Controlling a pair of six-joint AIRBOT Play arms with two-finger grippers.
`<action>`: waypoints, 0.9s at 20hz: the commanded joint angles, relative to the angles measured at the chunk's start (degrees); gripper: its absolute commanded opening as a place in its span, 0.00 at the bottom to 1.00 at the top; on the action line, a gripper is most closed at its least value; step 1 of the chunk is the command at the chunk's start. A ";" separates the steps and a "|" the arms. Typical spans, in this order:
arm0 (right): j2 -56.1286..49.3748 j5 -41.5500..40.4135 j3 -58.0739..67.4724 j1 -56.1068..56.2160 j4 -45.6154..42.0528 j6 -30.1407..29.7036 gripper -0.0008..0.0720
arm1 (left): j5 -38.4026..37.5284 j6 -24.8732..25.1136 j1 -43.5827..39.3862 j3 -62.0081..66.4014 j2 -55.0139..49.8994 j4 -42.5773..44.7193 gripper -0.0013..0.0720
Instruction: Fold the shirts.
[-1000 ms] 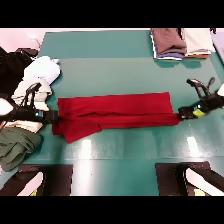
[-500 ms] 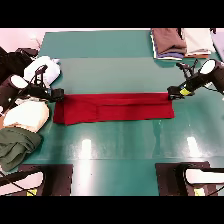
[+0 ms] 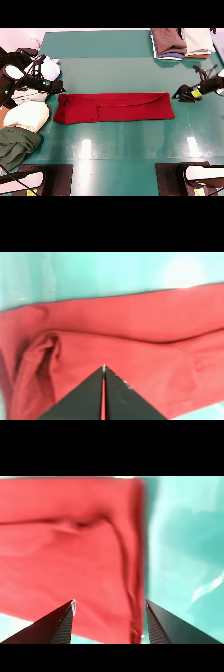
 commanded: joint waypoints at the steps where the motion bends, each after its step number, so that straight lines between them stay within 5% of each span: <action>1: -0.96 -0.96 -7.17 -6.60 5.20 -3.15 0.73 | -1.40 0.11 -0.33 0.48 -0.09 -4.33 0.05; 7: -5.33 -5.86 -12.22 -0.63 13.07 -7.06 0.60 | 6.60 0.02 -11.23 0.48 -0.11 -4.74 0.05; 11: -2.49 -9.27 -12.22 3.93 13.90 -8.02 0.04 | 14.56 -1.68 -20.11 0.50 -1.79 -4.85 0.05; 18: 12.04 -2.21 -1.03 6.54 14.12 -5.07 0.03 | 16.28 -1.68 -32.20 8.70 -18.34 -6.01 0.05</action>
